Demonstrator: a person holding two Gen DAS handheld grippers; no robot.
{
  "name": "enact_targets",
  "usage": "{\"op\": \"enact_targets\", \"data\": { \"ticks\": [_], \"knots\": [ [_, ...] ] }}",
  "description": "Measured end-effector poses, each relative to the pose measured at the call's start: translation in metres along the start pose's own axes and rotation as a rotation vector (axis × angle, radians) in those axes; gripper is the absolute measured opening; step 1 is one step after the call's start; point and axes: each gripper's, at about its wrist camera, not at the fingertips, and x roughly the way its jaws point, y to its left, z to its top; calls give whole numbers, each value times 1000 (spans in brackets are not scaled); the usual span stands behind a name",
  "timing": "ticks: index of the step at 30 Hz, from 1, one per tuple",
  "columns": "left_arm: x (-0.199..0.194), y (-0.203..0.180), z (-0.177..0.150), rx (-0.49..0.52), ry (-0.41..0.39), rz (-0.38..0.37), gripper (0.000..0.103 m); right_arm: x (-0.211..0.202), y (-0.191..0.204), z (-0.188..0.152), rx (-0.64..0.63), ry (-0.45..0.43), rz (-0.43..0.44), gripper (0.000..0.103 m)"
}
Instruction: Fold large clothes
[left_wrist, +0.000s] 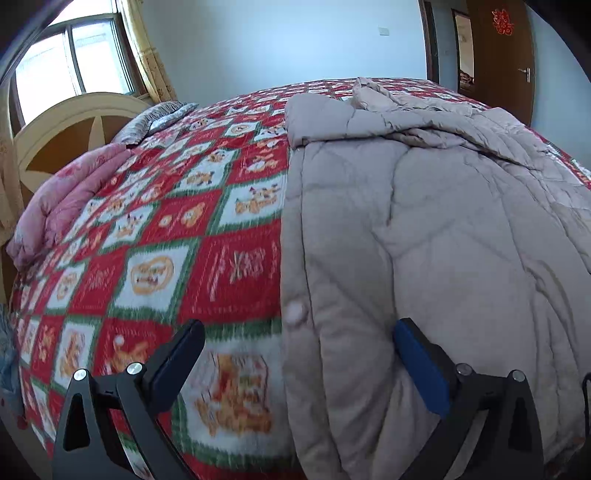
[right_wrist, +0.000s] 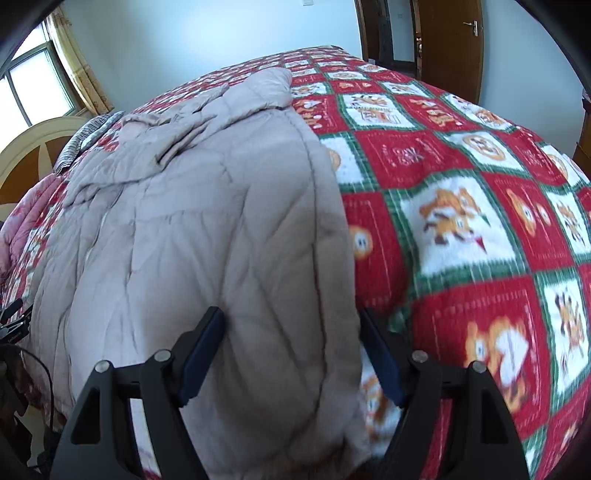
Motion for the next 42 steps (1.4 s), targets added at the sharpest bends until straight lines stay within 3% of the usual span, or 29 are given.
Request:
{"op": "enact_targets", "data": {
  "ticks": [4, 6, 8, 10, 11, 12, 13, 14, 16, 20, 28, 35, 42],
  "knots": [
    [-6, -3, -17, -36, -5, -73, 102, -7, 7, -20, -30, -12, 2, 74],
    [-5, -4, -20, -57, -3, -93, 102, -6, 8, -23, -34, -18, 12, 66],
    [-3, -2, -21, -95, 20, -146, 96, -7, 7, -26, 0, -19, 39, 60],
    [-6, -2, -22, -111, 23, -184, 81, -10, 8, -30, 12, -26, 52, 53],
    [-8, -6, -23, -93, 18, -189, 77, -11, 8, -30, 18, -31, 66, 42],
    [-11, -9, -23, -70, 10, -196, 66, -14, 10, -32, 19, -36, 79, 32],
    [-15, -12, -25, -49, 5, -218, 55, -16, 11, -33, 18, -41, 91, 29],
    [-18, -14, -26, -30, -3, -213, 52, -18, 12, -34, 17, -42, 105, 25],
    [-23, -18, -28, 12, -20, -187, 36, -20, 12, -37, 23, -41, 126, 22],
    [-35, -10, -28, 23, -48, -194, 15, -27, 11, -41, 37, -47, 162, 18],
    [-95, 7, -11, 40, -176, -241, 10, -62, 12, -42, 31, -101, 238, 15],
    [-142, 30, 23, -75, -261, -376, 9, -107, 17, -24, 39, -209, 319, 14],
    [-162, 37, 67, -112, -319, -416, 8, -121, 16, -4, 40, -267, 349, 13]
  ]
}}
